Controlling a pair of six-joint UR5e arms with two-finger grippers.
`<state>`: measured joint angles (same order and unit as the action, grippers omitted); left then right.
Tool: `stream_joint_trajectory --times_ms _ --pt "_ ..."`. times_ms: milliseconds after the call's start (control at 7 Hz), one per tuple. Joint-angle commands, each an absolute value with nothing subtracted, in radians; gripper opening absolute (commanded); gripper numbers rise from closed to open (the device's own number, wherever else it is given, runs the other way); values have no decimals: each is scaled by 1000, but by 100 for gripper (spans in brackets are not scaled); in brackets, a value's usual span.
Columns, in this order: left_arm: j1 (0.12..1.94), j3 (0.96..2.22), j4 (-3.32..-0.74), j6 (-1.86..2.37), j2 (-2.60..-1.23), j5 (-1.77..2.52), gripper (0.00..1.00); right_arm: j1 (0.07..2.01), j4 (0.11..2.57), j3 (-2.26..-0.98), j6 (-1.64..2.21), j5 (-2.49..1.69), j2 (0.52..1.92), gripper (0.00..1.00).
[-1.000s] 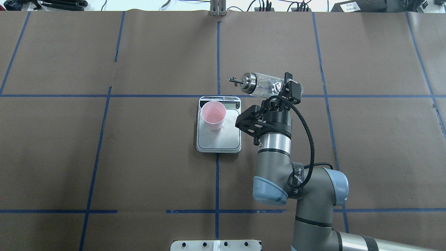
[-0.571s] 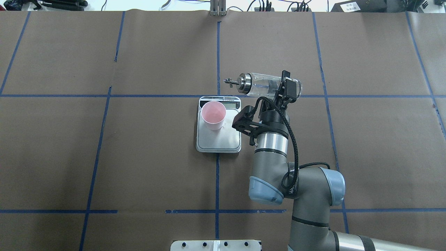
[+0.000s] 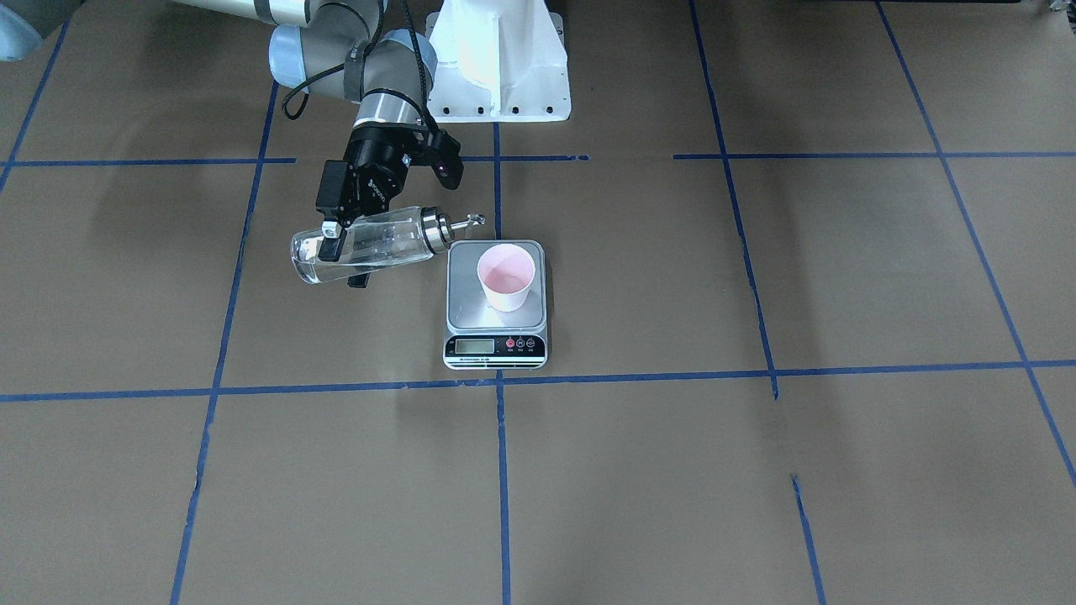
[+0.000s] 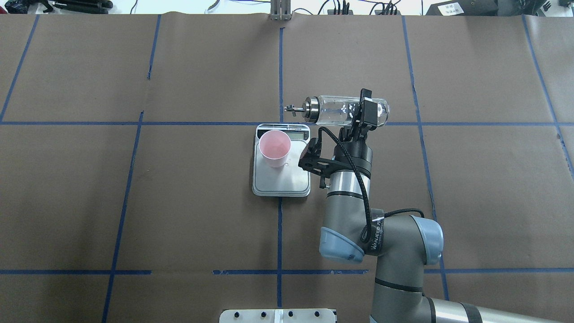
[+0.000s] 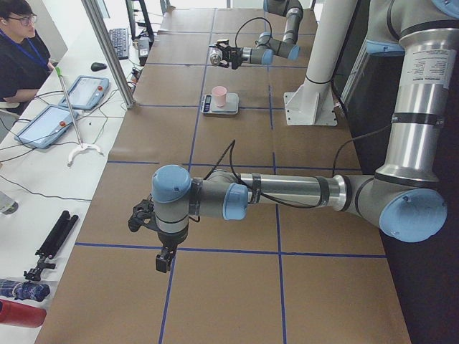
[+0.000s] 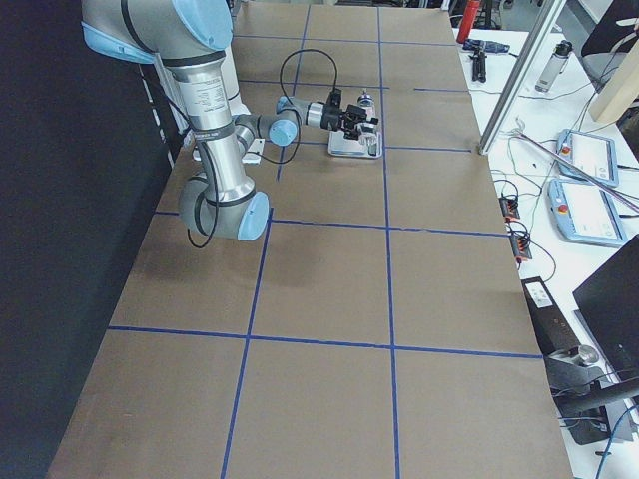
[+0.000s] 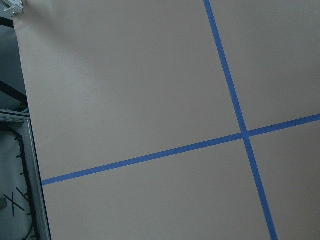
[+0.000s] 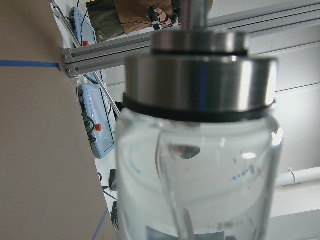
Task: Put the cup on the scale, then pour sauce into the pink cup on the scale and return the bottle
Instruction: 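Tilt the bottle spout down over the pink cup with the right gripper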
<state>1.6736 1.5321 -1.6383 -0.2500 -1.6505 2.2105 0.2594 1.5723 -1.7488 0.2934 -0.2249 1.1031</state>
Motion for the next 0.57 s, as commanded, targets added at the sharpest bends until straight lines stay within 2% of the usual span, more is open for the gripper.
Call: stream_joint_trajectory --times_ms 0,429 --pt "1674 1520 -1640 -249 -1652 2210 100 261 1572 -1749 215 -201 1103 0" --pt "1674 1508 -1640 -247 -1654 2261 100 264 1572 -1747 92 -146 1103 0"
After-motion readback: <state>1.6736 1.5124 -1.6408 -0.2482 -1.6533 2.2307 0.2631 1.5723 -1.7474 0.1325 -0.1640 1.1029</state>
